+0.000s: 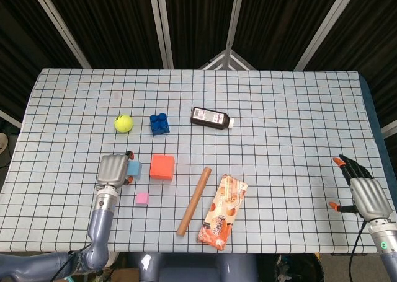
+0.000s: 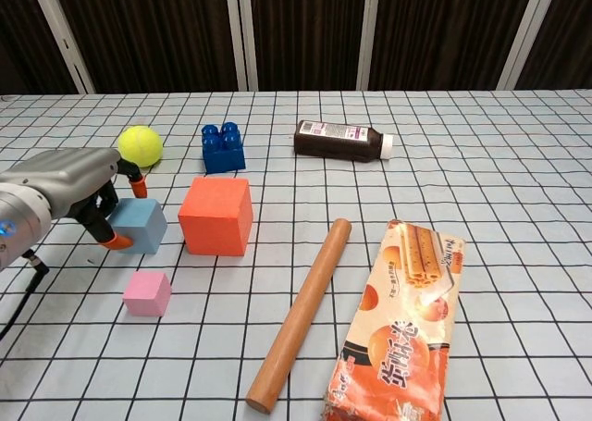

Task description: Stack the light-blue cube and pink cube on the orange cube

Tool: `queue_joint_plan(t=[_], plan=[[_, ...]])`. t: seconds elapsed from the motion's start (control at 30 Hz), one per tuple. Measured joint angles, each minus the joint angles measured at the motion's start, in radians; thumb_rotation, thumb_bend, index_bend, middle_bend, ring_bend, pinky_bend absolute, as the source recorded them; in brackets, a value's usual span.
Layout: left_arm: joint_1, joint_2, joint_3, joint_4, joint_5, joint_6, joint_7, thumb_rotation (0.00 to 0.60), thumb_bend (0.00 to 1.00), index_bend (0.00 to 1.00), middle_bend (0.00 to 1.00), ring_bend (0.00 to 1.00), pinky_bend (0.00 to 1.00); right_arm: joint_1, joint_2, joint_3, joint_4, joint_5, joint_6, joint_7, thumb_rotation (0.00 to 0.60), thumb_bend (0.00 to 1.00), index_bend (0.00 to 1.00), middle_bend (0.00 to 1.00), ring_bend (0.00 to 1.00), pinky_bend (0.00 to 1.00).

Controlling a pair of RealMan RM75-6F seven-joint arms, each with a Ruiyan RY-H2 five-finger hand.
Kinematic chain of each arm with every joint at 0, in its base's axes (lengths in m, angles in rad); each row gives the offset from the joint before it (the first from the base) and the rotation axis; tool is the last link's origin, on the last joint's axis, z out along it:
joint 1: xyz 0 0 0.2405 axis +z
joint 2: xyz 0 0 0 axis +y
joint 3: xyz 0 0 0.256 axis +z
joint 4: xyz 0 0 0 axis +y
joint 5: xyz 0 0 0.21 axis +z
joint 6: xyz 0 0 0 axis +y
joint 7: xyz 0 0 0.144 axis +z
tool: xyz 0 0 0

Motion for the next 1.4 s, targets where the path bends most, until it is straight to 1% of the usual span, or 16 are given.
queue_joint_plan(t=[0.33, 0.4, 0.57, 0.73, 0.87, 0.97, 1.17, 1.2, 1.27, 1.4], plan=[[0.0, 0.011, 0.026, -0.035, 0.023, 0.035, -0.004, 0.6, 0.25, 0.42, 0.84, 0.81, 0.85, 0.003, 0.0, -0.003, 0.0, -0.004, -0.006, 0.005, 0.6, 0.13, 0.0, 0.01, 0.06, 0.15], [-0.001, 0.011, 0.028, -0.038, 0.023, 0.042, -0.001, 0.6, 0.27, 0.42, 0.85, 0.81, 0.85, 0.004, 0.001, -0.003, 0.001, -0.004, -0.009, 0.009, 0.6, 0.13, 0.0, 0.01, 0.06, 0.15], [-0.002, 0.007, 0.03, -0.034, 0.015, 0.054, 0.002, 0.6, 0.33, 0.42, 0.85, 0.81, 0.86, 0.004, 0.003, -0.004, 0.002, -0.003, -0.012, 0.014, 0.6, 0.13, 0.0, 0.01, 0.06, 0.16], [-0.002, 0.017, 0.027, -0.051, 0.018, 0.061, -0.005, 0.6, 0.34, 0.42, 0.85, 0.81, 0.86, 0.003, 0.003, -0.002, 0.005, 0.001, -0.01, 0.016, 0.6, 0.13, 0.0, 0.01, 0.06, 0.16], [-0.005, 0.042, 0.018, -0.095, 0.02, 0.063, -0.004, 0.6, 0.34, 0.42, 0.85, 0.81, 0.86, 0.003, 0.003, -0.003, 0.004, -0.002, -0.008, 0.018, 0.6, 0.13, 0.0, 0.01, 0.06, 0.16], [-0.009, 0.08, 0.004, -0.164, 0.003, 0.045, -0.006, 0.6, 0.34, 0.42, 0.85, 0.81, 0.86, 0.001, 0.004, -0.003, 0.003, -0.004, -0.004, 0.019, 0.6, 0.13, 0.0, 0.01, 0.06, 0.16], [-0.029, 0.231, -0.048, -0.395, -0.087, -0.004, 0.001, 0.6, 0.33, 0.42, 0.85, 0.81, 0.86, 0.0, 0.005, -0.003, 0.0, -0.005, -0.002, 0.018, 0.6, 0.13, 0.0, 0.01, 0.06, 0.16], [-0.038, 0.264, -0.061, -0.441, -0.113, -0.005, 0.012, 0.6, 0.33, 0.42, 0.85, 0.81, 0.86, 0.0, 0.006, -0.003, 0.0, -0.006, -0.001, 0.018, 0.6, 0.13, 0.0, 0.01, 0.06, 0.16], [-0.055, 0.305, -0.079, -0.495, -0.159, -0.002, 0.03, 0.6, 0.33, 0.42, 0.85, 0.81, 0.86, -0.001, 0.006, -0.004, 0.0, -0.007, 0.001, 0.019, 0.6, 0.13, 0.0, 0.01, 0.06, 0.16], [-0.11, 0.339, -0.115, -0.557, -0.274, 0.006, 0.067, 0.6, 0.33, 0.42, 0.85, 0.81, 0.86, -0.003, 0.007, -0.004, -0.001, -0.008, 0.005, 0.022, 0.6, 0.13, 0.0, 0.01, 0.06, 0.16]])
